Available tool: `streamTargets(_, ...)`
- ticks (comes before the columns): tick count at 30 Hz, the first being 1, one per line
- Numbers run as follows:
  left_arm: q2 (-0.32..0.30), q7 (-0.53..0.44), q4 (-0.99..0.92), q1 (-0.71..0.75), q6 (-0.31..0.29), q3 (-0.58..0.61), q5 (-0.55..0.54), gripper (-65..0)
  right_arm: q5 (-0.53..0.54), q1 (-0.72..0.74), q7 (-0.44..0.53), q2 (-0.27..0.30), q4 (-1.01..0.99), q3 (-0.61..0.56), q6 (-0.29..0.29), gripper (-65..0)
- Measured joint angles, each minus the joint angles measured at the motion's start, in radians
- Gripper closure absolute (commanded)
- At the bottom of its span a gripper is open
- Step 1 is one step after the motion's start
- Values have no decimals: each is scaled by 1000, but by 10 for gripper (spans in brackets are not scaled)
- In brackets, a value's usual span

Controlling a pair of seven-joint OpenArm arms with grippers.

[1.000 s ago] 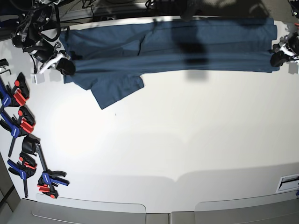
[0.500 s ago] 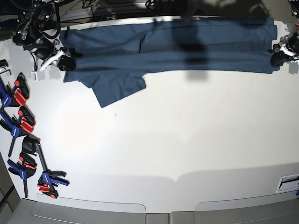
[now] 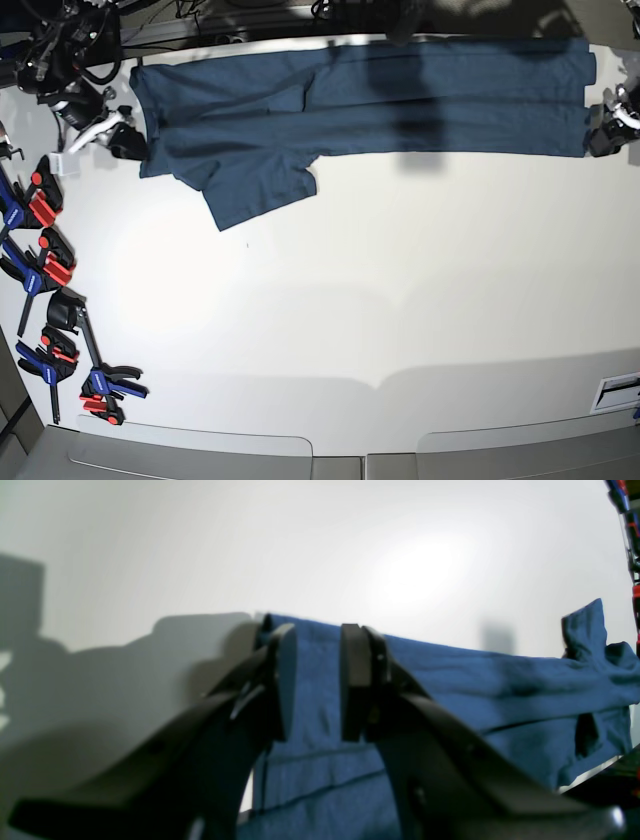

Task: Fold the T-shirt properly
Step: 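Fold the shirt lengthwise with both grippers, laying one side over the other, then grasp the folded shirt end with the right gripper and fold it inward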

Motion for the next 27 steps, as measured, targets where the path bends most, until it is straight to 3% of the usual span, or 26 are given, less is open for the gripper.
streamTargets(6, -47, 7, 3, -4, 0, -16, -98, -164, 50, 71, 9, 25, 90, 97, 0, -156)
streamTargets(11, -47, 11, 31, -3, 0, -119, -219, -164, 44, 188, 15, 31, 108, 95, 0, -156)
streamTargets(13, -47, 6, 42, -6, 0, -155, -218, -164, 39, 234, 25, 33, 108, 68, 2, -156)
streamTargets(18, -47, 6, 47, -5, 0, -208, -219, -164, -62, 298, 67, 27, 108, -60, 3, -156)
streamTargets(27, -47, 6, 47, -5, 0, -209, -216, -164, -378, 348, 232, -29, 52, -291, -26, -156)
